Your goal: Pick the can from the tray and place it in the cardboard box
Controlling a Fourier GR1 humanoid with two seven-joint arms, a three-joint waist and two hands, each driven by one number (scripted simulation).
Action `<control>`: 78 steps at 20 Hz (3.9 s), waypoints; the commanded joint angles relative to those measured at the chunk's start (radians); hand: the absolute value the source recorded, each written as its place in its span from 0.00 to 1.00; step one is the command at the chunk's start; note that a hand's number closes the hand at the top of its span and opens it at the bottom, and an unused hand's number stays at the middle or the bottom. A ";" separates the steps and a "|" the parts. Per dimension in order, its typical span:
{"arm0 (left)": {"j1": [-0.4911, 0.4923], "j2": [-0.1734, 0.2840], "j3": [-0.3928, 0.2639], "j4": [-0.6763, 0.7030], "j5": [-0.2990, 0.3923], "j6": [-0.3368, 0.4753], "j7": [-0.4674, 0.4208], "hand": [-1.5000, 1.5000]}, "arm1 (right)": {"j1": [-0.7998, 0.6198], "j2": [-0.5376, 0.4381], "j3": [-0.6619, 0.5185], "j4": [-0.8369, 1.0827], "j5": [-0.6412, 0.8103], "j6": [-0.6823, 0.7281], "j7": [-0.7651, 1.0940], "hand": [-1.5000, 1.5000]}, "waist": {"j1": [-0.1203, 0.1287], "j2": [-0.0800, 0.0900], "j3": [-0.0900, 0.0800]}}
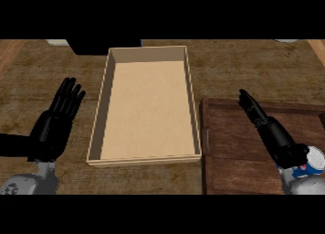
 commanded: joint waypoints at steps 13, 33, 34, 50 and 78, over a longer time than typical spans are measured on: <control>0.096 0.141 -0.027 0.079 -0.326 0.135 0.075 0.50 | -0.032 -0.075 -0.374 0.000 -0.228 0.076 -0.102 0.00 | -0.006 0.026 0.010; 0.121 0.133 -0.018 0.022 -0.324 0.096 0.121 0.50 | 0.012 -0.745 -0.241 -0.072 0.206 0.668 -0.090 0.00 | 0.011 0.026 0.008; 0.106 0.102 -0.033 0.049 -0.364 0.137 0.116 0.50 | 0.055 -0.770 -0.277 -0.132 0.183 0.691 -0.071 0.00 | -0.010 0.023 0.008; 0.051 0.082 0.060 0.126 -0.388 0.048 0.092 0.50 | 0.165 -0.500 -0.286 -0.296 0.451 0.704 0.167 0.00 | -0.006 0.026 0.009; 0.112 -0.070 0.067 0.047 -0.526 0.026 0.097 0.50 | 0.139 -0.201 -0.350 -0.200 0.813 0.795 0.001 0.00 | 0.000 0.026 0.009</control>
